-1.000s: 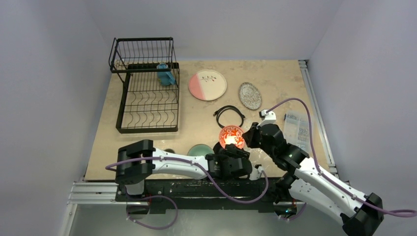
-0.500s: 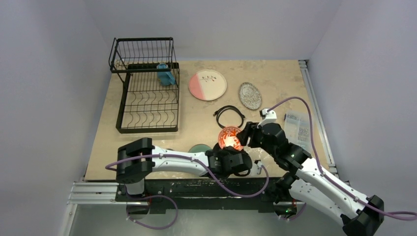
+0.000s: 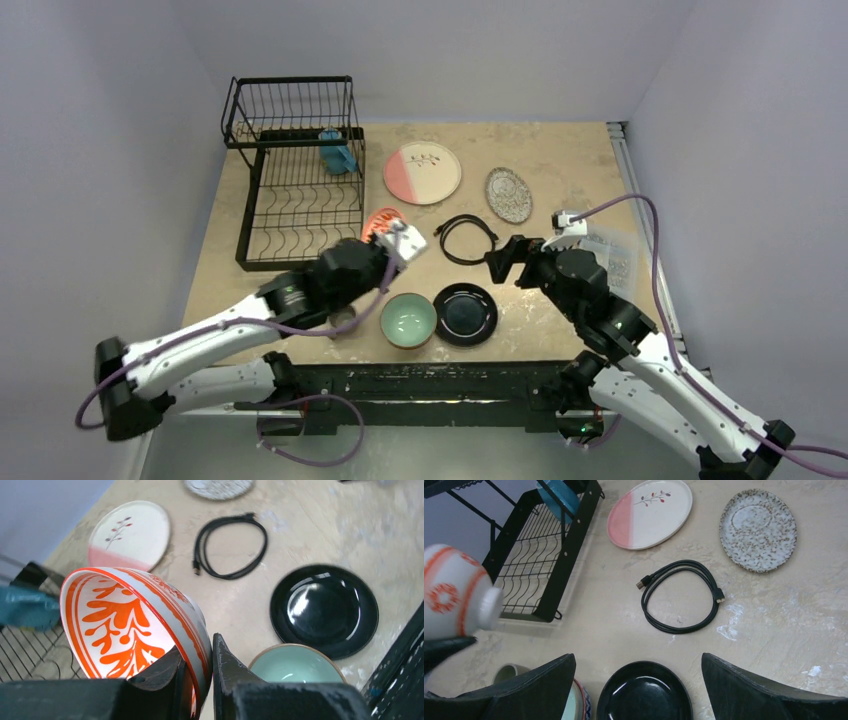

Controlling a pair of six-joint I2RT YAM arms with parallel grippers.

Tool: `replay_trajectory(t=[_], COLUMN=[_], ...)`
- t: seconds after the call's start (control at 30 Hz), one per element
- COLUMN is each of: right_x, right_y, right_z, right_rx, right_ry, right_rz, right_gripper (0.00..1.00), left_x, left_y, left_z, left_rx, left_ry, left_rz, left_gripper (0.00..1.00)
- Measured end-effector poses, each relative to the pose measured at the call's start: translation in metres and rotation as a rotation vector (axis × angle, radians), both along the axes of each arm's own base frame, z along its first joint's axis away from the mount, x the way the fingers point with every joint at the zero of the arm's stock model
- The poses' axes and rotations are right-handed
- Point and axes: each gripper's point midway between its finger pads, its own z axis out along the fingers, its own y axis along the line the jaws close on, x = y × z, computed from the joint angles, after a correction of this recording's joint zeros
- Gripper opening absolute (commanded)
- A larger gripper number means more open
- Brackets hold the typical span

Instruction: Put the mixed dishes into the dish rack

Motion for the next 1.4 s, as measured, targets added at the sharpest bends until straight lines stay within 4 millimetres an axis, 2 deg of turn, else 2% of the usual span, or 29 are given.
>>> replay_trajectory(t=[0.1, 0.2, 0.33, 0.43, 0.53, 0.6, 0.77, 1.03, 1.2, 1.3, 1.4], right_x=[0.002, 0.003, 0.004, 0.005, 0.005, 0.004, -0.001, 0.000, 0.001, 0.001, 0.001], right_y=[-0.004, -0.005, -0.003, -0.002, -0.003, -0.004, -0.008, -0.009, -0.011, -0.011, -0.011], right_z=[0.000, -0.009, -0.026, -0.035, -0.034, -0.032, -0.025, -0.024, -0.026, -0.024, -0.024], right_rx=[0.001, -0.013, -0.048, -0.069, -0.066, -0.060, -0.029, -0.027, -0.035, -0.029, -0.028], right_ry=[-0.013, 0.000, 0.042, 0.066, 0.062, 0.055, 0.020, 0.015, 0.017, 0.010, 0.009], right_rz=[-0.024, -0.029, -0.030, -0.030, -0.030, -0.031, -0.032, -0.036, -0.048, -0.049, -0.050], right_gripper=[0.98, 0.98, 0.97, 0.97, 0.97, 0.97, 0.96, 0.96, 0.96, 0.96, 0.96], left_x=[0.015, 0.023, 0.034, 0.053, 0.075, 0.093, 0.120, 0.167, 0.187, 0.188, 0.196], left_y=[0.051, 0.105, 0.146, 0.167, 0.183, 0.193, 0.202, 0.207, 0.216, 0.217, 0.218], left_z=[0.029, 0.040, 0.045, 0.034, 0.018, 0.004, -0.029, -0.030, -0.058, -0.052, -0.027], left_rx=[-0.256, -0.456, -0.634, -0.752, -0.879, -0.985, -1.195, -1.472, -1.598, -1.603, -1.598], left_ry=[0.032, 0.060, 0.130, 0.257, 0.412, 0.527, 0.736, 0.789, 0.857, 0.831, 0.756], left_rz=[0.141, 0.293, 0.417, 0.495, 0.547, 0.579, 0.610, 0.504, 0.540, 0.513, 0.437], left_gripper=[0.00, 0.00, 0.00, 0.00, 0.00, 0.00, 0.00, 0.00, 0.00, 0.00, 0.00])
